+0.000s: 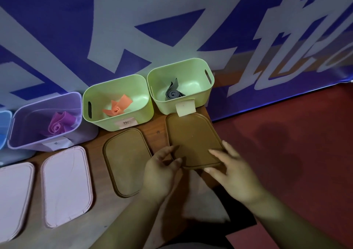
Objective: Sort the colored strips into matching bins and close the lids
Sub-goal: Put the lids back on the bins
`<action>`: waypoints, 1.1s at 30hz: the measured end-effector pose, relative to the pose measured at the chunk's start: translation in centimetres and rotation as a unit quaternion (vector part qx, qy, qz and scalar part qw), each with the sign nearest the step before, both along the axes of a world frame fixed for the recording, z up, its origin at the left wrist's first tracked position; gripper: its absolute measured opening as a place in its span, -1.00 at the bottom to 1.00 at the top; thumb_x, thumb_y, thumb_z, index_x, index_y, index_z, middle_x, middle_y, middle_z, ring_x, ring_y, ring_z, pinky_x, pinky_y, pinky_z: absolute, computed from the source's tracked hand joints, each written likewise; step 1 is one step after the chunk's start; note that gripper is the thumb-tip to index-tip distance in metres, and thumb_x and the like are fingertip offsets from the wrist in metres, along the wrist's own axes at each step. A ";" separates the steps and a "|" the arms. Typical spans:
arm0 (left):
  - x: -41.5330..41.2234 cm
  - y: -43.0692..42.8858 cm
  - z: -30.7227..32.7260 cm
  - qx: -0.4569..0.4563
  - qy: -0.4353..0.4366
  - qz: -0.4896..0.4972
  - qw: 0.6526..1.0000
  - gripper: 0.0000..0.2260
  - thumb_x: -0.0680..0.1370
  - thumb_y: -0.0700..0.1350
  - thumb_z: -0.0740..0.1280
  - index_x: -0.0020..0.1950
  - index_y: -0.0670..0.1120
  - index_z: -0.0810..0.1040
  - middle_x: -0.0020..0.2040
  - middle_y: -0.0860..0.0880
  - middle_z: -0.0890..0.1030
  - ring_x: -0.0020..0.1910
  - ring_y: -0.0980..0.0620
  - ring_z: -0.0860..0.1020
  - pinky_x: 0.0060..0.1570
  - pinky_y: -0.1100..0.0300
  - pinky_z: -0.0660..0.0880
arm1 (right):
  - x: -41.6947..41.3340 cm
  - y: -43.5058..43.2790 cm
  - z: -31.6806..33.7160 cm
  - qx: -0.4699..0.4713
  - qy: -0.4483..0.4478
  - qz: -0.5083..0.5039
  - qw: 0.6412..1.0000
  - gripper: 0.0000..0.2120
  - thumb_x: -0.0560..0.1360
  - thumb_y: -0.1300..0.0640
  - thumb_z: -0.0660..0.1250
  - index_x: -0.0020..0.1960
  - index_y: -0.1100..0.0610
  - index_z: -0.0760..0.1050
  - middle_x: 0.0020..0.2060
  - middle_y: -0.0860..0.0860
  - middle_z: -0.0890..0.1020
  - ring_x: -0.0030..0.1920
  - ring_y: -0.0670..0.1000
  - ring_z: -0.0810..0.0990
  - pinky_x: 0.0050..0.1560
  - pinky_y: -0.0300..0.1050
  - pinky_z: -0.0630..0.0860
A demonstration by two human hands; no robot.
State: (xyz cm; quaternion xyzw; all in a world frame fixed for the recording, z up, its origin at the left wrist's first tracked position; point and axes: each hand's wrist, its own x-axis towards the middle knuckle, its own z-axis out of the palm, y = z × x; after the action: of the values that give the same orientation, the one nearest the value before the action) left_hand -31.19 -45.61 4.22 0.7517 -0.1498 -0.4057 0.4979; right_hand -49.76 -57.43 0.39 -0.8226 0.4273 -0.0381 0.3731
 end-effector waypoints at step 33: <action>9.0 -4.6 2.1 0.030 -0.272 -0.118 0.955 -0.04 0.33 0.28 0.49 0.58 0.23 0.01 0.50 0.11 0.10 0.50 0.15 0.13 0.42 0.28 0.14 | 12.4 -10.4 9.3 0.027 -0.280 -0.254 0.925 -0.57 0.56 0.11 0.36 0.39 -0.17 0.45 0.23 -0.18 0.54 0.21 -0.20 0.54 0.34 -0.05 0.47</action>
State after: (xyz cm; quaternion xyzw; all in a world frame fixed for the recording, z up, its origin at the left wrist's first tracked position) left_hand -22.21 -50.19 6.27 0.8250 -0.3553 -0.2459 0.3643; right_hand -37.38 -67.80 9.65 -0.6319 0.5010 -0.3487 0.4776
